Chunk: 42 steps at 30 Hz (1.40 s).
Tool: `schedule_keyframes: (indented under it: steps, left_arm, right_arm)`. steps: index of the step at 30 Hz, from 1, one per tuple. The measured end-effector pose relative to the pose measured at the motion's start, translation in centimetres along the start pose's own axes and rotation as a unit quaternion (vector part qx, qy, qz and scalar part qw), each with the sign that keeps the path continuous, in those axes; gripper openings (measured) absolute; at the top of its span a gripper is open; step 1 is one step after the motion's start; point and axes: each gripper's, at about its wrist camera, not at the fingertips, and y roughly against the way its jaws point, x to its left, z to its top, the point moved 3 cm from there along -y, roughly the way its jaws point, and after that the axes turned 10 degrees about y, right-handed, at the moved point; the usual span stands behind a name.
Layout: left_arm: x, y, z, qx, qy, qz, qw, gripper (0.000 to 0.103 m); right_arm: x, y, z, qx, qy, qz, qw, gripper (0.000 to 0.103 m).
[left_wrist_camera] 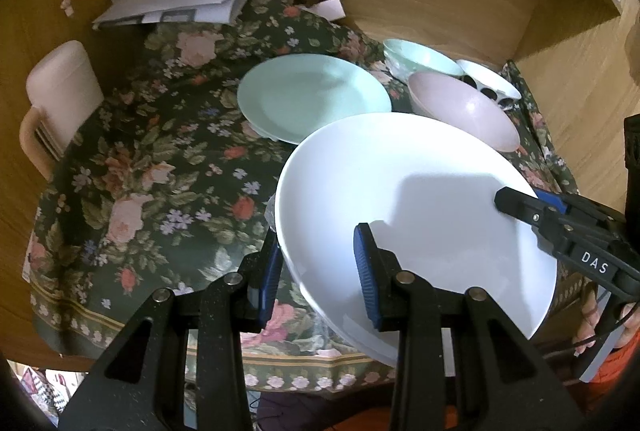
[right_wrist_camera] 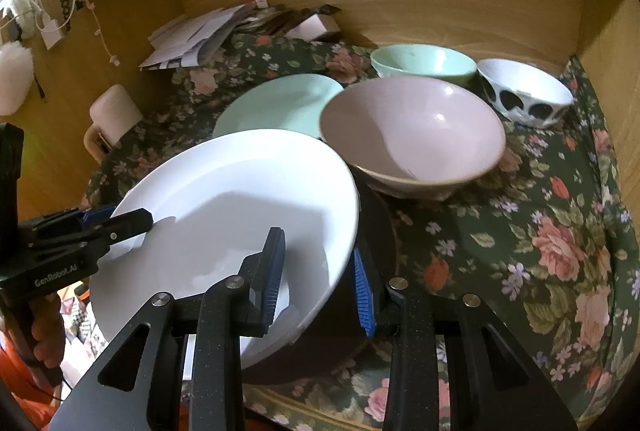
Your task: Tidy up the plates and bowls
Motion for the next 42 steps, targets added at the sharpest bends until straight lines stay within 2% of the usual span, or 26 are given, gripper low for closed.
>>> schedule_keyframes:
  steps: [20,35,42]
  left_arm:
    - [0.2,-1.0,-1.4,0.024,0.017,0.008,0.9995,0.035]
    - [-0.3,-3.4,-1.3,0.042,0.003,0.008,0.9991,0.035]
    - [-0.1,-3.6,-1.2,0.043,0.004,0.008,0.999,0.035]
  right_arm:
    - [0.4,-1.0,-1.1,0.016,-0.005,0.01,1.0,0.029]
    - [-1.1,-2.5,-1.3,0.033,-0.029,0.007,0.999,0.029]
    - [-0.9,-2.5,-1.2,0.04,-0.015,0.008,0.999,0.032]
